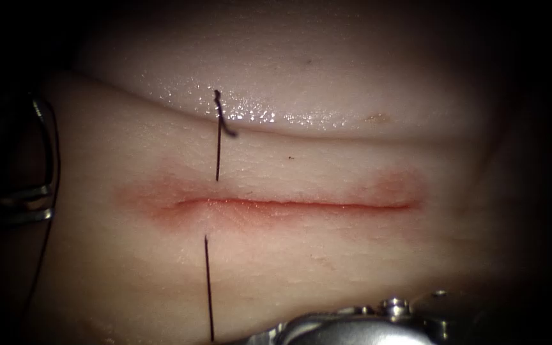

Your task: Wound Closure

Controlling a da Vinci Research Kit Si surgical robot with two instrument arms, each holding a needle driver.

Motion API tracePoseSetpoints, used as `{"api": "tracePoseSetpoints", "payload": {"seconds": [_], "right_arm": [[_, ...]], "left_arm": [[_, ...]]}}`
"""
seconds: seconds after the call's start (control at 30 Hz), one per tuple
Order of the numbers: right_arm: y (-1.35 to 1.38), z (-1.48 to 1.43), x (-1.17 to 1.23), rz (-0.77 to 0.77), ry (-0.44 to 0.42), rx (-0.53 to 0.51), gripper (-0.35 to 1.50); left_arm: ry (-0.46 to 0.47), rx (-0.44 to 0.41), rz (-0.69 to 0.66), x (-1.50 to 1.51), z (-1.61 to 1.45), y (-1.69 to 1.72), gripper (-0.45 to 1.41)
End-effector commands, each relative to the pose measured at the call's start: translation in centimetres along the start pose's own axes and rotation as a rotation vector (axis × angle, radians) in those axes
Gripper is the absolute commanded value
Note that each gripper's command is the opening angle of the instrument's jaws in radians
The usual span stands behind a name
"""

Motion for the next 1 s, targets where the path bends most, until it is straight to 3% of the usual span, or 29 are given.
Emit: {"api": "tracePoseSetpoints", "payload": {"seconds": [0.03, 0.57, 0.6, 0.63, 0.67, 0.77, 0.8, 0.83, 0.87, 0.9, 1.0], "right_arm": [[-0.05, 0.10, 0.02, -0.001, 0.002, 0.004, -0.35], [-0.41, -0.01, 0.47, -0.034, -0.009, 0.071, -0.35], [-0.38, -0.01, 0.48, -0.029, -0.005, 0.057, -0.01], [-0.25, -0.04, 0.46, -0.009, 0.010, -0.017, 0.89], [-0.17, -0.05, 0.44, 0.001, 0.013, -0.046, 1.10], [0.16, -0.09, 0.31, 0.042, 0.013, -0.103, 1.26], [0.22, -0.10, 0.28, 0.049, 0.013, -0.112, 1.26], [0.45, -0.12, 0.15, 0.052, 0.018, -0.146, 1.28], [0.45, -0.12, 0.15, 0.052, 0.018, -0.146, 1.28], [0.67, -0.13, 0.00, 0.043, 0.005, -0.167, 1.30], [0.88, -0.09, -0.20, 0.048, -0.016, -0.190, 1.33]], "left_arm": [[0.001, -0.002, -0.002, -0.07, 0.06, 0.05, -0.45], [0.001, -0.001, -0.002, -0.07, 0.07, 0.05, -0.45], [0.001, -0.001, -0.002, -0.07, 0.07, 0.05, -0.45], [0.001, 0.000, -0.002, -0.06, 0.08, 0.05, -0.45], [0.002, -0.002, -0.002, -0.06, 0.08, 0.05, -0.45], [0.000, -0.003, -0.001, -0.06, 0.09, 0.05, -0.45], [0.000, -0.003, -0.001, -0.06, 0.09, 0.05, -0.45], [0.000, -0.004, -0.001, -0.07, 0.08, 0.05, -0.45], [0.000, -0.004, -0.001, -0.07, 0.08, 0.05, -0.45], [0.000, -0.005, -0.001, -0.07, 0.07, 0.05, -0.45], [0.001, -0.006, -0.001, -0.07, 0.06, 0.05, -0.45]]}}
